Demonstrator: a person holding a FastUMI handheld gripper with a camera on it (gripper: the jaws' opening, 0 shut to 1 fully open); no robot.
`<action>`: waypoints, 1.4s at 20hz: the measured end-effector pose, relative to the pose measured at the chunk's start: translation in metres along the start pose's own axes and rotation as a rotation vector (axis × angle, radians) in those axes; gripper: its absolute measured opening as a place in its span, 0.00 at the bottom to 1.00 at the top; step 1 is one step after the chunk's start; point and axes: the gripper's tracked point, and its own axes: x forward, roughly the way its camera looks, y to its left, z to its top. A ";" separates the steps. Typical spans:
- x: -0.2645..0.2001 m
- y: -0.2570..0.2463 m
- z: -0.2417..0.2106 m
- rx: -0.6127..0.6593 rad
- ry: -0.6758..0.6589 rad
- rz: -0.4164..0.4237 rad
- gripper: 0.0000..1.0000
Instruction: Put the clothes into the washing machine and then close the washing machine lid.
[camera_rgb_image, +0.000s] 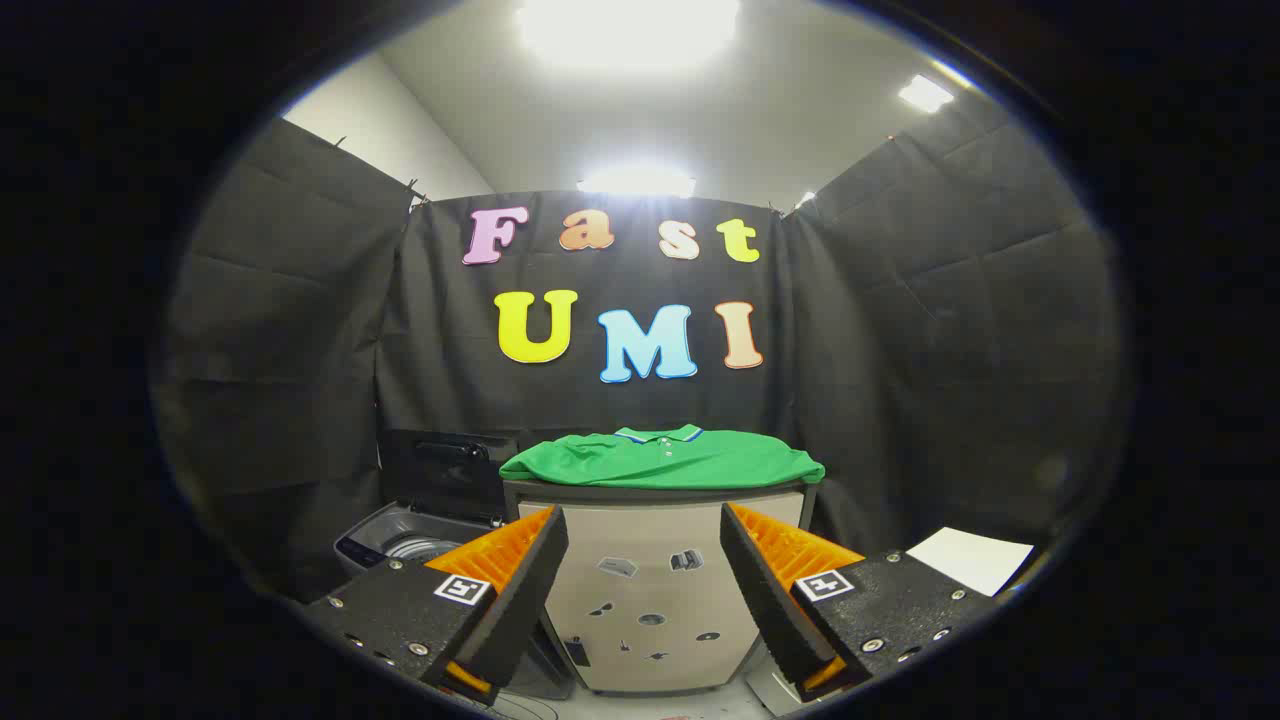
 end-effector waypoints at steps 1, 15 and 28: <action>0.001 0.004 0.000 0.005 -0.004 0.007 0.95; 0.004 0.042 -0.004 0.003 -0.002 0.088 0.95; 0.004 0.038 0.012 -0.005 -0.011 0.076 0.95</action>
